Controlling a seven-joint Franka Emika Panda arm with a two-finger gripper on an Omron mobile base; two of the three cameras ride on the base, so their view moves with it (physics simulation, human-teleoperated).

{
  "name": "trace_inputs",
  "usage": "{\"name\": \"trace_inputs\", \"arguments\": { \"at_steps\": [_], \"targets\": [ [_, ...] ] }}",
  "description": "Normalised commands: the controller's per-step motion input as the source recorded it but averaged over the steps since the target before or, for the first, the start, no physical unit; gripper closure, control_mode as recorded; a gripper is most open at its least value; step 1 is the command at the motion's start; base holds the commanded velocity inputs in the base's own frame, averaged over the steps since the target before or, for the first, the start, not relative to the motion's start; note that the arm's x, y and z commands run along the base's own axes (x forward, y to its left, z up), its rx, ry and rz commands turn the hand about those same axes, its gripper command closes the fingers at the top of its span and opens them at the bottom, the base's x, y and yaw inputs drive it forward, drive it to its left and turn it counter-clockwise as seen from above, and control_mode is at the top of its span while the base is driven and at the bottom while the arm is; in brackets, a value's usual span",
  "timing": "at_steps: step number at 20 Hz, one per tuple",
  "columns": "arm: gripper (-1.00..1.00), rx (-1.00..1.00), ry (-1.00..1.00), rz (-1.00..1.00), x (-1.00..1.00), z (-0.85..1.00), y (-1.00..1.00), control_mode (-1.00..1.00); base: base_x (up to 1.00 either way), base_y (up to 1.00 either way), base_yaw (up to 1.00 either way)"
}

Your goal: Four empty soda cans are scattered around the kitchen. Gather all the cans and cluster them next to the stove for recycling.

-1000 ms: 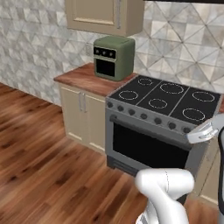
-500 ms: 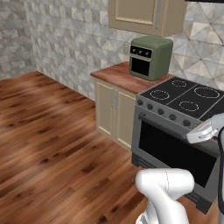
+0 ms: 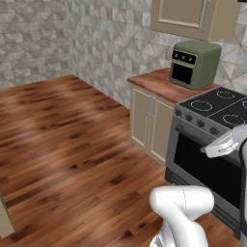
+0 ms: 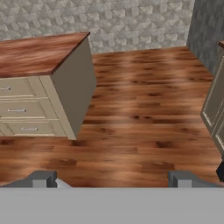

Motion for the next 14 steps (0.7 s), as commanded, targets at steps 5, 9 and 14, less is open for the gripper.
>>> {"name": "trace_inputs", "arguments": {
  "at_steps": [5, 9, 14],
  "targets": [
    [-1.0, 0.0, 0.0, 0.0, 0.0, 0.0, 0.0, 1.0, 0.25, 0.26, 0.11],
    [-1.0, 0.0, 0.0, 0.0, 0.0, 0.0, 0.0, 1.0, 0.48, 0.19, 0.04],
    [-1.0, 0.0, 0.0, 0.0, 0.0, 0.0, 0.0, 1.0, 0.5, 0.21, 0.02]
  ]
}}
